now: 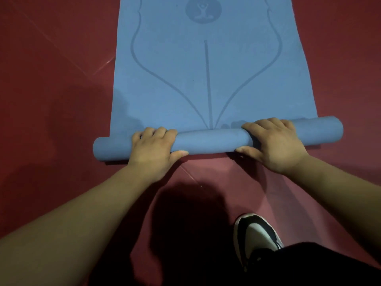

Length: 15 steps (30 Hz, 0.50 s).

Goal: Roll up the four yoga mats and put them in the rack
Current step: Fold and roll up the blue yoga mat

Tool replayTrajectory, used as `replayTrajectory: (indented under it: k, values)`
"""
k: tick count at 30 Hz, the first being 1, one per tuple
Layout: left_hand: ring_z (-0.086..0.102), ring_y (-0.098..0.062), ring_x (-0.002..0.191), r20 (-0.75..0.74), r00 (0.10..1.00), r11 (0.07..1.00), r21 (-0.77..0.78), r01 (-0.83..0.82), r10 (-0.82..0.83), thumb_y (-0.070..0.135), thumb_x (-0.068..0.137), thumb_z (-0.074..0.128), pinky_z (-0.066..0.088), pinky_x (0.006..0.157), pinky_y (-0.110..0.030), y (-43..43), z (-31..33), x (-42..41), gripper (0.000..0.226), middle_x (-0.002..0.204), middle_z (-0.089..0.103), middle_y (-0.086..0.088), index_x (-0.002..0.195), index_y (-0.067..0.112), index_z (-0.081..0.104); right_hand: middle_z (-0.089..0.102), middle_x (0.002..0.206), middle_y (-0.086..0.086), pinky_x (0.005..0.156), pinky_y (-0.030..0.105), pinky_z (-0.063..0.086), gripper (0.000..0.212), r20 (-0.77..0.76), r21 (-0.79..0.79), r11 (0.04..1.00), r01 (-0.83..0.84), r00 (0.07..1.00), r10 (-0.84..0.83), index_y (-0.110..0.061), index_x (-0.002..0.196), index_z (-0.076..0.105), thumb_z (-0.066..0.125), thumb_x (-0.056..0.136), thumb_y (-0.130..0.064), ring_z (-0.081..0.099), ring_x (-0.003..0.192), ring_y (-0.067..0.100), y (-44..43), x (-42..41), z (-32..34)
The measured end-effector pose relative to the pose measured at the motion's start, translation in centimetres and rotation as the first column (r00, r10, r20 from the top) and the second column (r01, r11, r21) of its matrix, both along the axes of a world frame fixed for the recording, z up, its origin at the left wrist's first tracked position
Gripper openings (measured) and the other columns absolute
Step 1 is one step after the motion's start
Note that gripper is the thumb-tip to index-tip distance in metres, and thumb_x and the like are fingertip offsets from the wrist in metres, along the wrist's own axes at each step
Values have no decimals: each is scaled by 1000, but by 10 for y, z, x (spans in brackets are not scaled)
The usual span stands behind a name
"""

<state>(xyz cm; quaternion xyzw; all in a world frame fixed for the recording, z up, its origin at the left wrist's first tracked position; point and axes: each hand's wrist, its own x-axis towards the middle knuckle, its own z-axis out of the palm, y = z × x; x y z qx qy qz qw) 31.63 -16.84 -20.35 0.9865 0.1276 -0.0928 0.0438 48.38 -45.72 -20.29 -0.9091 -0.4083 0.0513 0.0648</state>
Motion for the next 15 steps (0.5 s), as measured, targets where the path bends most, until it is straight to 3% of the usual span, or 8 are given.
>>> replayTrajectory:
  k: [5, 10, 15]
  values:
    - [51, -28, 116, -97, 995, 996, -89, -1, -8, 82, 84, 27, 32, 96, -46, -20, 2, -42, 75, 125, 60, 4, 130, 29, 54, 66, 113, -1, 90, 46, 39, 73, -104, -41, 999, 21, 994, -25, -27, 129, 62, 39, 86, -81, 58, 103, 30, -29, -51, 0]
    - [60, -33, 89, 81, 995, 993, -94, 66, -58, 75, 84, 40, 42, 80, -46, -41, -4, -83, 68, 98, 67, -2, 112, 18, 65, 67, 112, -3, 92, 46, 39, 73, -150, -64, 997, 35, 988, -44, -30, 132, 59, 40, 84, -82, 59, 104, 28, -50, -86, 2]
    - [62, -31, 83, 48, 997, 995, -83, 60, -56, 78, 80, 40, 45, 75, -44, -60, 0, -96, 65, 90, 67, 1, 103, 22, 65, 68, 115, -3, 95, 47, 41, 68, -209, -69, 997, 46, 976, -59, -33, 130, 58, 43, 84, -80, 62, 107, 30, -67, -102, 5]
